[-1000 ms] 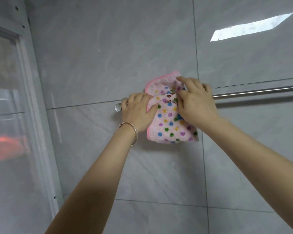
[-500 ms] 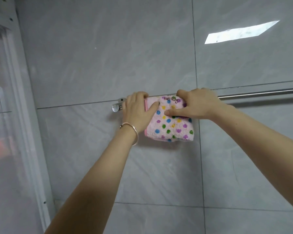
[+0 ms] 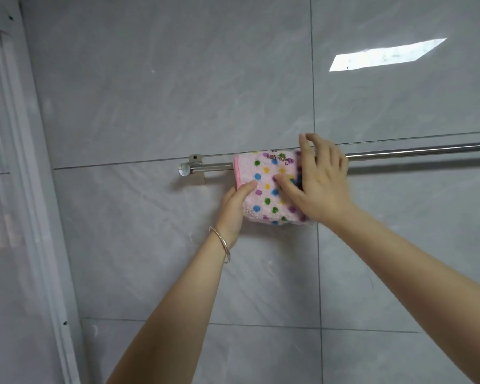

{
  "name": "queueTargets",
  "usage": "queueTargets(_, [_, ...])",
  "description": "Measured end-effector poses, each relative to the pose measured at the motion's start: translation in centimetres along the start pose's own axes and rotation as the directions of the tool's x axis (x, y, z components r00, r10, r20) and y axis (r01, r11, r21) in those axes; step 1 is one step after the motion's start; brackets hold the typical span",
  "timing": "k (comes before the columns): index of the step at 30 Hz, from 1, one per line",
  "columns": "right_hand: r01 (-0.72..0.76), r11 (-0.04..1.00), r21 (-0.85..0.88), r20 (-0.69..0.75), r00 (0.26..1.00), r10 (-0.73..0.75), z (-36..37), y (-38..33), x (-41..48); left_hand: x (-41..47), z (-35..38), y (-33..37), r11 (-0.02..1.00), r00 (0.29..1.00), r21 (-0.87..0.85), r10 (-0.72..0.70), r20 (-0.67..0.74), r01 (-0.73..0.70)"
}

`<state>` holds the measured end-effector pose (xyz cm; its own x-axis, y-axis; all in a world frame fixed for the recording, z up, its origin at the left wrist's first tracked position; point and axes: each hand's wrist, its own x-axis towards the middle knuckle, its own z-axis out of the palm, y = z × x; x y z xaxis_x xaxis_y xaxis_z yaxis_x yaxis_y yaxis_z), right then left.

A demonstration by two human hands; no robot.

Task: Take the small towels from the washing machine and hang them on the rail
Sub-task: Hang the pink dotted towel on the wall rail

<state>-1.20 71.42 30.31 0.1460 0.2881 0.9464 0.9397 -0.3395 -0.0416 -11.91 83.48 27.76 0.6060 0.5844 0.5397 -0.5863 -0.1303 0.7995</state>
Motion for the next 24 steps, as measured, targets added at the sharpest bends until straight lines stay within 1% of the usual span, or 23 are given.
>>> queueTargets(2, [-0.059, 0.991, 0.123, -0.139, 0.987, 0.076, 0.1, -0.4, -2.0, -0.2, 0.0, 0.1, 0.999, 1.000, 0.043, 0.011, -0.008, -0.010])
queueTargets(3, [-0.089, 0.980, 0.178, -0.156, 0.981, 0.118, 0.1, -0.7, -3.0, -0.3, 0.0, 0.2, 0.998, 0.999, 0.064, 0.021, -0.025, -0.020])
queueTargets(4, [-0.134, 0.960, 0.246, -0.130, 0.977, 0.170, 0.1, -1.0, -3.8, -0.5, -0.1, 0.3, 0.996, 0.998, 0.086, 0.040, -0.045, -0.036])
queueTargets(7, [-0.329, 0.833, 0.445, 0.072, 0.940, 0.333, -0.2, -2.0, -5.3, -1.1, -0.6, 0.1, 0.980, 0.986, 0.175, 0.120, -0.112, -0.099])
queueTargets(9, [-0.381, 0.754, 0.534, 0.157, 0.922, 0.354, -0.1, -2.8, -5.3, -1.2, -1.2, 0.1, 0.967, 0.974, 0.223, 0.164, -0.160, -0.126])
queueTargets(10, [-0.371, 0.745, 0.555, 0.161, 0.926, 0.341, -0.1, -3.1, -5.0, -1.3, -1.7, 0.2, 0.961, 0.965, 0.242, 0.181, -0.191, -0.132])
queueTargets(13, [-0.273, 0.806, 0.524, 0.111, 0.961, 0.254, 0.4, -4.3, -3.9, -1.5, -3.1, 0.7, 0.956, 0.934, 0.255, 0.216, -0.284, -0.143])
queueTargets(17, [-0.219, 0.853, 0.474, 0.114, 0.976, 0.187, 1.6, -5.6, -3.2, -2.0, -4.5, 1.3, 0.941, 0.901, 0.290, 0.273, -0.337, -0.177])
queueTargets(20, [-0.211, 0.855, 0.473, 0.108, 0.977, 0.182, 2.2, -6.1, -3.4, -2.3, -4.9, 1.4, 0.935, 0.885, 0.301, 0.292, -0.363, -0.185])
queueTargets(24, [-0.233, 0.835, 0.498, 0.126, 0.973, 0.196, 2.5, -6.3, -3.7, -2.7, -5.2, 1.5, 0.933, 0.882, 0.313, 0.293, -0.369, -0.179])
